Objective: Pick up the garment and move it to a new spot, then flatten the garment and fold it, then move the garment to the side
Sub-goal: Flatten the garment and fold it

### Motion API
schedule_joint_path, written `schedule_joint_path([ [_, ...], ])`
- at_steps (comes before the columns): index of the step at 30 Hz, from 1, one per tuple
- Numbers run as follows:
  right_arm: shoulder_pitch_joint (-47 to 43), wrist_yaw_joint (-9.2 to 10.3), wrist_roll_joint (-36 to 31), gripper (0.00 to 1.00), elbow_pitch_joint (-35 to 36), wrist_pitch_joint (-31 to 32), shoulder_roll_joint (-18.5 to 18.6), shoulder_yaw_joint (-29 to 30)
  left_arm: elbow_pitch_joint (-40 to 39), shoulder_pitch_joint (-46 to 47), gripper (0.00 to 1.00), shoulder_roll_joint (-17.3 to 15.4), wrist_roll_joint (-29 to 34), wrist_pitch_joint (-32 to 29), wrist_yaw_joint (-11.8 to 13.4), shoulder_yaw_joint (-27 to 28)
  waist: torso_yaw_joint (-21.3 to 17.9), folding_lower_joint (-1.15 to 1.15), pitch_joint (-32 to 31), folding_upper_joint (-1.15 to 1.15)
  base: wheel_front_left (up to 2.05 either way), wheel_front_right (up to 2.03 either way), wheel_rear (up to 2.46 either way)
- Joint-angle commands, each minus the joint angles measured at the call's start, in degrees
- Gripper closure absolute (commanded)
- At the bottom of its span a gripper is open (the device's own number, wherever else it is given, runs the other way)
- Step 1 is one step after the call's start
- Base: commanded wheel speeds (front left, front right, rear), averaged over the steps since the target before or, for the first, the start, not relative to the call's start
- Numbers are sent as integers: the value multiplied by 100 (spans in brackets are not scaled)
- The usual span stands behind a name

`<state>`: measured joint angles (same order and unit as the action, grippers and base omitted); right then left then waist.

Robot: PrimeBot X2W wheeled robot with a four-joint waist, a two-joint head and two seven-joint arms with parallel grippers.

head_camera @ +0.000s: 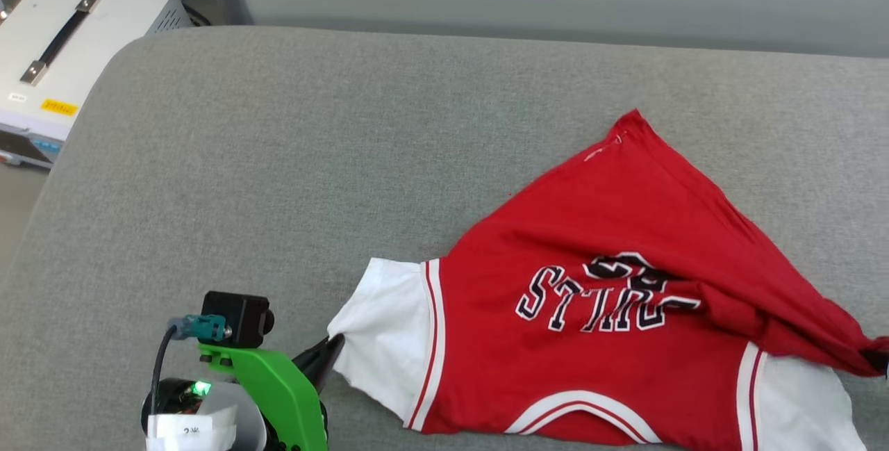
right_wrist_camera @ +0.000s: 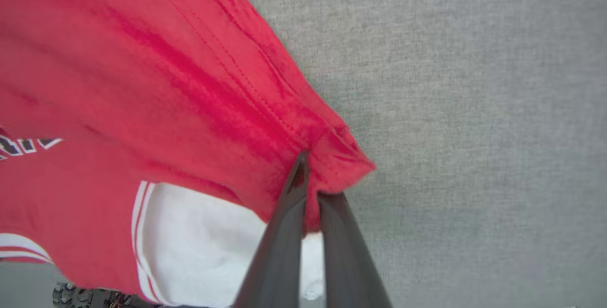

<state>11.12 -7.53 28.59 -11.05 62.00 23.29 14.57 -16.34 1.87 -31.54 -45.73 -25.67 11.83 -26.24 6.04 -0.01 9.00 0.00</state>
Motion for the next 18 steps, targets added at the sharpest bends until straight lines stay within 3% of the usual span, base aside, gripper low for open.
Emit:
schedule_joint_path([
  [1, -274, 4, 52, 100, 166, -27, -97, 125, 36, -59, 100, 74, -63, 72, 9, 9, -217, 1, -258, 0, 0, 0, 0],
  [7, -1295, 4, 45, 100, 748, -72, -577, 482, 236, -78, 100, 249, -111, 227, -45, -58, -263, 1, -324, 0, 0, 0, 0],
  [14, -1307, 4, -53, 100, 755, -153, -715, 548, 287, -26, 100, 233, -127, 252, -89, -45, -268, 1, -274, 0, 0, 0, 0],
  [15, -1274, 4, -81, 31, 775, -188, -697, 547, 291, -18, 100, 230, -128, 251, -93, -44, -267, 1, -269, 0, 0, 0, 0],
  [16, -1232, 4, -101, 0, 772, -187, -686, 565, 297, -11, 100, 223, -127, 250, -98, -44, -266, 1, -269, 0, 0, 0, 0],
  [18, -1149, 4, -78, 0, 838, -131, -617, 506, 309, 0, 100, 217, -128, 249, -104, -45, -261, 1, -271, 0, 0, 0, 0],
])
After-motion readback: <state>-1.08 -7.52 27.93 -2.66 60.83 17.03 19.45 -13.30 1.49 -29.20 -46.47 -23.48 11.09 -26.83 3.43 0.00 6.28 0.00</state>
